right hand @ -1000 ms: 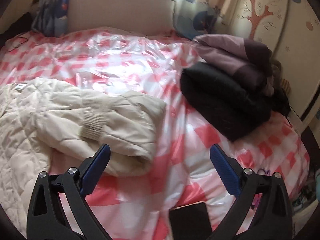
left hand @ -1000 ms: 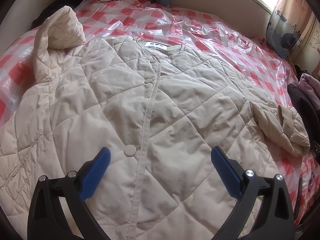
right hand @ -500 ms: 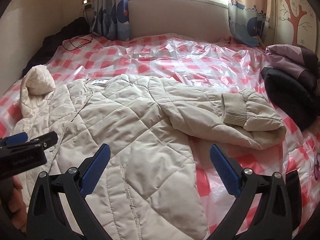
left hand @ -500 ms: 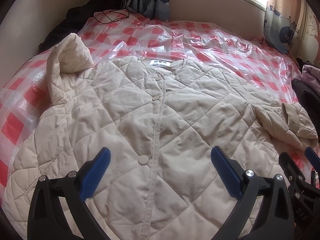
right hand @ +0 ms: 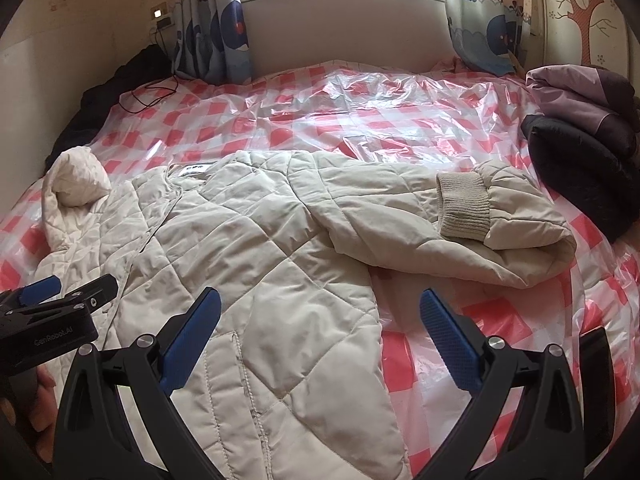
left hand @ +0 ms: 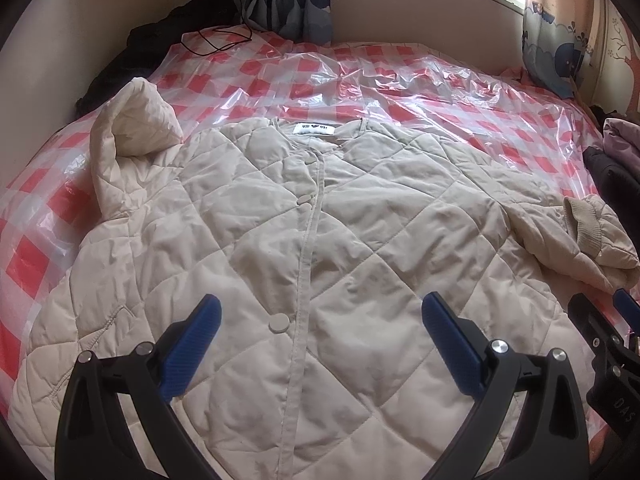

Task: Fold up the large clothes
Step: 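Move the right gripper toward the knit-cuffed sleeve beside the jacket body, then grasp the sleeve near its knit cuff with the right gripper and lift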

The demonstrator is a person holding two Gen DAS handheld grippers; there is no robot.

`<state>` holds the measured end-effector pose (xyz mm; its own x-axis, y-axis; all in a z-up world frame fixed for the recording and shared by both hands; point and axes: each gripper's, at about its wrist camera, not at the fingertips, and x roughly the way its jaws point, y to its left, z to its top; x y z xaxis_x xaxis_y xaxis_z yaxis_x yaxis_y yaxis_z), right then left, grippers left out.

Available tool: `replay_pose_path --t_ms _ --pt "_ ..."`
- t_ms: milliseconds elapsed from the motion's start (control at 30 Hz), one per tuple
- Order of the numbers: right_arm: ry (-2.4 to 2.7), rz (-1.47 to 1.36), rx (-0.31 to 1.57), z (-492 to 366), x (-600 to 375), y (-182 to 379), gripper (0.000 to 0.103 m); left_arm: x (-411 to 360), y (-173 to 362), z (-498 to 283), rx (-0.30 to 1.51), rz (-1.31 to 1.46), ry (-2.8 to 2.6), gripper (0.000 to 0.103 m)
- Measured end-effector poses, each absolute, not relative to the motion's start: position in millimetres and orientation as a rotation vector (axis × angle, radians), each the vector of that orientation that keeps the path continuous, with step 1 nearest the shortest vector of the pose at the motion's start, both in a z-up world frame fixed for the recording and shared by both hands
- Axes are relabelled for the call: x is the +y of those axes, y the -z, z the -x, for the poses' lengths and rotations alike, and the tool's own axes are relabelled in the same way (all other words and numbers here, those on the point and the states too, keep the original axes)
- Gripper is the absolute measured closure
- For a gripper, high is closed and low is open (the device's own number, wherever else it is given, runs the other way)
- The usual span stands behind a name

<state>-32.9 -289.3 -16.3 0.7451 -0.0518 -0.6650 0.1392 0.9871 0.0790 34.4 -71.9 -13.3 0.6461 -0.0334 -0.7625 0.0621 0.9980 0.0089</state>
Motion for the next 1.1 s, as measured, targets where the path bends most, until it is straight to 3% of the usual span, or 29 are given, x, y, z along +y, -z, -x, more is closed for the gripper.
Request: replay_pose_path --t_ms 600,800,933,1100 --pt "0.095 -0.121 0.727 32.4 -285.8 16.3 0.007 -72.6 13.1 -34.4 0.867 -0.035 0.054 0.007" --pt "0.161 0.112 0.616 20.0 -307.3 -10.9 0.007 -71.5 16.8 -36.6 0.878 -0.018 0.049 0.007" --pt "0.194 0.284 0.755 -32.5 -352.6 -8.3 0.007 -63.6 18.5 -38.4 0.894 0.029 0.062 0.007" --pt "0.213 0.595 1.017 -95.2 -377.1 57.6 0.007 -64.4 22.0 -40.1 0.903 0.013 0.061 0.007"
